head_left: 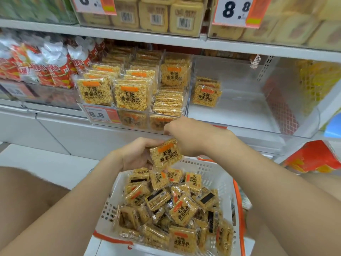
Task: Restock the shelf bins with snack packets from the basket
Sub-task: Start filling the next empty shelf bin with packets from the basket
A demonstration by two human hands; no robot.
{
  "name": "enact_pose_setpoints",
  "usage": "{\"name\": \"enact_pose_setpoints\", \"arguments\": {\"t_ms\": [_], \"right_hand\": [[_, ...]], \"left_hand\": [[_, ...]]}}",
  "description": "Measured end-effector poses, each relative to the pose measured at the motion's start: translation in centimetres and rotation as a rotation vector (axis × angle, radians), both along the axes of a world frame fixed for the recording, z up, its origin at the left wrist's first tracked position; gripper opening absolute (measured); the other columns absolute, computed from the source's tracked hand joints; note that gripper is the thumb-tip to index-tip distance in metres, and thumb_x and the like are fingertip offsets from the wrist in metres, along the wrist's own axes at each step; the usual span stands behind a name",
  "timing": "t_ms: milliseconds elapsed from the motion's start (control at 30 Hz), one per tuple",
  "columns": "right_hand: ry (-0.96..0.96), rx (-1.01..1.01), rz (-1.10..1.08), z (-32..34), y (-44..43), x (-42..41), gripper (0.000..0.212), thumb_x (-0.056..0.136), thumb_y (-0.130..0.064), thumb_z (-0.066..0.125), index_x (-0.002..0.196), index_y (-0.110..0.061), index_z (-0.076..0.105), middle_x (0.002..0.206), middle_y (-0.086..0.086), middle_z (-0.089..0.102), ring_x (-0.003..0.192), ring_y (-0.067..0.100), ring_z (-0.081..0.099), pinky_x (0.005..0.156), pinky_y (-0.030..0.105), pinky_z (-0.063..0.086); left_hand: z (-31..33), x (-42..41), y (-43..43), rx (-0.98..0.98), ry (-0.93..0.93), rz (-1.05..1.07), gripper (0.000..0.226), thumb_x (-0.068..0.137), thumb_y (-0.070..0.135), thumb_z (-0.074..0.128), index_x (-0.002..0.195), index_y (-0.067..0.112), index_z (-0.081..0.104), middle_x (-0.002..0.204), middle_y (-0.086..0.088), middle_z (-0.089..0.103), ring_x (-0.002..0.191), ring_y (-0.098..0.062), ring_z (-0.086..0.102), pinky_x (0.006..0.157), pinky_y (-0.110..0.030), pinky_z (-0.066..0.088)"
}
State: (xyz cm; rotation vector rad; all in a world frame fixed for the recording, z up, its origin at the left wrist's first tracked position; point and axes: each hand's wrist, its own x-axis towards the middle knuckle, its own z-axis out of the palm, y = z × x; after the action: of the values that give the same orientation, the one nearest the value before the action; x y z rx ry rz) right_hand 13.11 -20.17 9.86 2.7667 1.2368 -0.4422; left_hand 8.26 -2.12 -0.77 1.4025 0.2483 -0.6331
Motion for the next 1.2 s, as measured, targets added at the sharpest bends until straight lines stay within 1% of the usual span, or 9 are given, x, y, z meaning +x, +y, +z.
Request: {"name": "enact_pose_setpoints", "arguments": {"t_ms": [100, 233, 433, 633, 767, 900, 1000, 1100, 1200], "right_hand": [[-0.062, 0.079, -0.015, 0.3, -0.8, 0.0, 0.026, 0.092, -0.012, 0.06, 0.118, -0.015, 0.065, 0.11, 0.007, 0.049, 0.089, 0.031, 0.064, 0.077, 0.049, 0.06], [-0.103, 0.198, -0.039, 1.1, -1.3, 0.2, 0.023, 0.101, -0.033, 0.061, 0.118, -0.018, 0.062, 0.115, 0.005, 0.035, 0.081, 0.028, 0.06, 0.079, 0.05, 0.057], [-0.222, 0.457, -0.136, 1.8, -1.3, 0.9, 0.016, 0.103, -0.023, 0.061, 0.114, -0.011, 0.063, 0.114, 0.004, 0.031, 0.087, 0.028, 0.052, 0.088, 0.049, 0.053], [-0.171, 0.503, -0.127, 2.3, -1.5, 1.2, 0.032, 0.104, -0.029, 0.056, 0.134, -0.018, 0.06, 0.146, 0.006, 0.038, 0.123, 0.036, 0.05, 0.108, 0.048, 0.044], [-0.182, 0.559, -0.162, 2.9, -1.2, 2.0, 0.03, 0.105, -0.032, 0.057, 0.134, -0.024, 0.059, 0.123, 0.002, 0.06, 0.114, 0.03, 0.05, 0.099, 0.043, 0.043], [-0.298, 0.731, -0.227, 3.3, -0.4, 3.0, 0.025, 0.105, -0.031, 0.055, 0.13, -0.026, 0.058, 0.121, -0.002, 0.059, 0.107, 0.025, 0.047, 0.089, 0.04, 0.042], [-0.458, 0.813, -0.269, 3.4, 0.3, 4.2, 0.023, 0.106, -0.028, 0.055, 0.128, -0.025, 0.058, 0.12, -0.003, 0.06, 0.102, 0.021, 0.043, 0.081, 0.036, 0.041], [-0.616, 0.751, -0.267, 3.0, 0.9, 5.9, 0.027, 0.102, -0.019, 0.06, 0.129, -0.024, 0.058, 0.118, -0.001, 0.065, 0.1, 0.025, 0.052, 0.073, 0.034, 0.04], [-0.72, 0.644, -0.27, 2.5, 1.5, 7.8, 0.035, 0.095, -0.008, 0.067, 0.126, -0.021, 0.058, 0.112, 0.004, 0.066, 0.095, 0.03, 0.057, 0.066, 0.034, 0.037]], "left_hand": [[2.9, -0.3, -0.2, 0.031, -0.043, -0.057, 0.045, 0.098, 0.04, 0.055, 0.127, 0.01, 0.073, 0.122, -0.029, 0.07, 0.093, -0.042, 0.074, 0.071, -0.039, 0.046], [6.6, -0.3, -0.7, 0.153, -0.177, 0.025, 0.043, 0.107, 0.04, 0.046, 0.12, 0.005, 0.067, 0.101, -0.026, 0.074, 0.081, -0.047, 0.074, 0.063, -0.038, 0.041], [9.2, 1.2, -1.5, 0.282, -0.239, 0.21, 0.076, 0.105, 0.067, 0.03, 0.125, 0.003, 0.069, 0.1, -0.027, 0.076, 0.086, -0.044, 0.074, 0.062, -0.036, 0.035], [9.3, 3.3, -1.1, 0.382, -0.196, 0.403, 0.083, 0.092, 0.081, 0.035, 0.144, 0.021, 0.056, 0.115, -0.006, 0.07, 0.079, -0.033, 0.067, 0.06, -0.035, 0.044], [12.2, 3.7, -1.2, 0.486, -0.266, 0.447, 0.069, 0.105, 0.07, 0.028, 0.112, 0.015, 0.07, 0.084, -0.008, 0.069, 0.064, -0.023, 0.061, 0.055, -0.03, 0.046], [13.4, 4.8, -0.3, 0.763, -0.694, 0.63, 0.066, 0.108, 0.057, 0.03, 0.092, 0.014, 0.077, 0.069, -0.002, 0.069, 0.077, -0.03, 0.069, 0.073, -0.041, 0.055], [13.4, 5.6, 0.1, 0.964, -0.989, 0.719, 0.056, 0.11, 0.048, 0.029, 0.085, 0.016, 0.068, 0.075, 0.0, 0.066, 0.076, -0.018, 0.062, 0.073, -0.045, 0.049], [13.0, 6.7, 0.3, 1.168, -1.06, 0.63, 0.05, 0.11, 0.05, 0.022, 0.083, 0.023, 0.054, 0.083, 0.004, 0.058, 0.082, -0.02, 0.054, 0.078, -0.047, 0.046], [12.2, 7.2, 0.4, 1.199, -1.036, 0.564, 0.062, 0.107, 0.062, 0.017, 0.11, 0.021, 0.063, 0.107, 0.003, 0.065, 0.103, -0.02, 0.057, 0.094, -0.048, 0.044]]}}
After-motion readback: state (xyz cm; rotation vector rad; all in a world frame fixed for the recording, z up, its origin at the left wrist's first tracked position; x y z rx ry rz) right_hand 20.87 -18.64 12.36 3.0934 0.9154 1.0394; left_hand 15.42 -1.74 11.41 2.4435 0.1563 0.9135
